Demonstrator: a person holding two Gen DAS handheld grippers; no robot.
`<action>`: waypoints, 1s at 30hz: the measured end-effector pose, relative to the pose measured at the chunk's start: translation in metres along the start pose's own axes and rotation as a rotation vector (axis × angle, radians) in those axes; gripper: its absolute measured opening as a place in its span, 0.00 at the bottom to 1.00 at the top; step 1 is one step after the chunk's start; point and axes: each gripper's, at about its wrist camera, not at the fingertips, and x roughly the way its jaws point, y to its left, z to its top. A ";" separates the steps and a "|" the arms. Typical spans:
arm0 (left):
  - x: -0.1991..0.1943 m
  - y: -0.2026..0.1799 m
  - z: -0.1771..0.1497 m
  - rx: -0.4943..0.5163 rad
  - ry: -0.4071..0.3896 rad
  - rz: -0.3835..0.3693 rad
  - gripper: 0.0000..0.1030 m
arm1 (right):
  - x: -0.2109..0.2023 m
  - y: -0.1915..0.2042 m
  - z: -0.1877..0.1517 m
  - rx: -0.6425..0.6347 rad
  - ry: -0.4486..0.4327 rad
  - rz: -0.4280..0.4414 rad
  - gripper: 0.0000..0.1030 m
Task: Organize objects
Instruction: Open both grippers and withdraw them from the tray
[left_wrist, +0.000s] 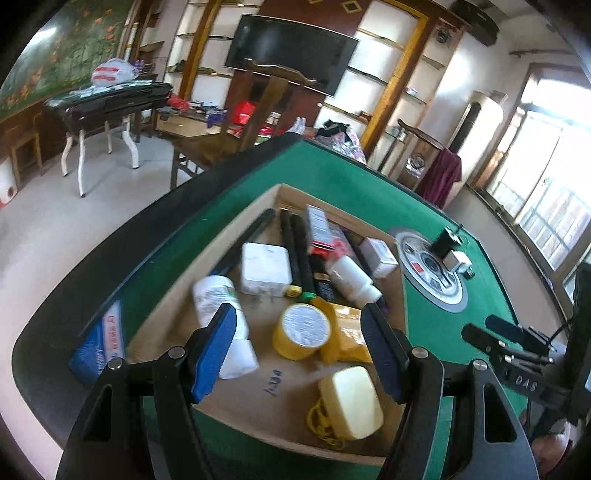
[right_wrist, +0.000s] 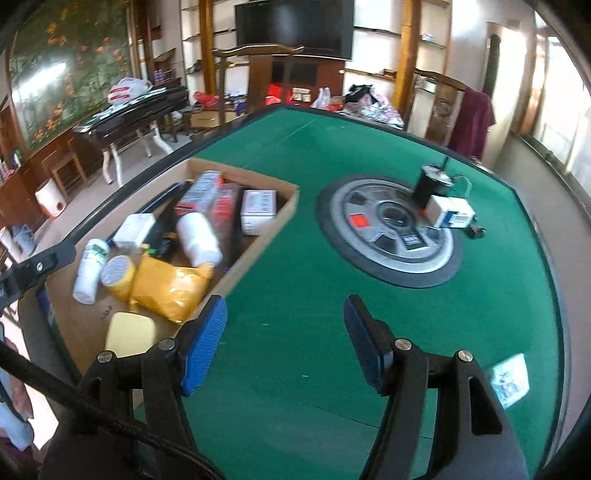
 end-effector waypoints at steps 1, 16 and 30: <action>0.000 -0.005 -0.001 0.013 0.002 -0.001 0.62 | -0.001 -0.006 -0.001 0.012 -0.003 -0.004 0.63; 0.004 -0.059 -0.012 0.135 0.040 -0.020 0.62 | -0.013 -0.048 -0.012 0.055 -0.034 -0.063 0.63; 0.011 -0.086 -0.018 0.191 0.068 -0.017 0.62 | -0.014 -0.074 -0.017 0.073 -0.056 -0.105 0.64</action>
